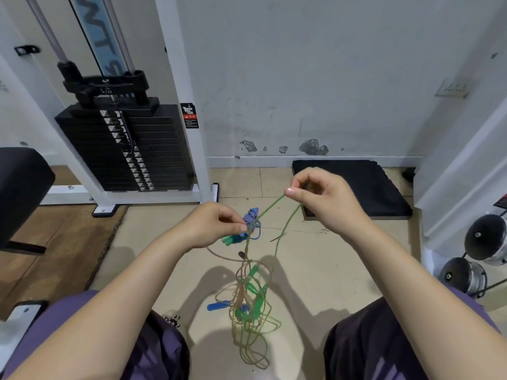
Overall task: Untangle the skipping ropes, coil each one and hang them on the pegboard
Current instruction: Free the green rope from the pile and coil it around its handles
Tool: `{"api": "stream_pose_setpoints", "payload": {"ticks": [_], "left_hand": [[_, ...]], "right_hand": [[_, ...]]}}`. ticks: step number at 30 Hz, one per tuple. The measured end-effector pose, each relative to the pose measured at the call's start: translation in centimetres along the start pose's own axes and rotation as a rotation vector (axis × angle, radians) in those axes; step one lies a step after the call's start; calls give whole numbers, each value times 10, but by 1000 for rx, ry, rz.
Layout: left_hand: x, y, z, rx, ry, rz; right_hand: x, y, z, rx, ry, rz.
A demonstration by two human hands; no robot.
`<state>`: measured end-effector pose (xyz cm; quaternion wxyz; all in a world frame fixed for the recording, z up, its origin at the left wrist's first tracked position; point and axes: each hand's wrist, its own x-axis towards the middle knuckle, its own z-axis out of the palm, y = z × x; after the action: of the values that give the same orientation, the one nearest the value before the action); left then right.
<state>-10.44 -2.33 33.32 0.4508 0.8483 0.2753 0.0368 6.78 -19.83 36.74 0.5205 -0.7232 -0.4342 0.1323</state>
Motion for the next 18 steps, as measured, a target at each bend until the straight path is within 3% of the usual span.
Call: {"api": "stream_pose_setpoints", "payload": {"ticks": [3,8,11,18], "left_hand": [[-2,1,-10,-98,34,0],[-5,3,-10,-259,110,84],[-8,7,-3,-288,91,111],[-12,13,3,-430,62,116]], "right_hand": [[4,4,-7,-54,47,20],[0,1,2,190,-246,191],[-5,-3,16,166,-394,226],[-9,-10,27,132,-504,204]]}}
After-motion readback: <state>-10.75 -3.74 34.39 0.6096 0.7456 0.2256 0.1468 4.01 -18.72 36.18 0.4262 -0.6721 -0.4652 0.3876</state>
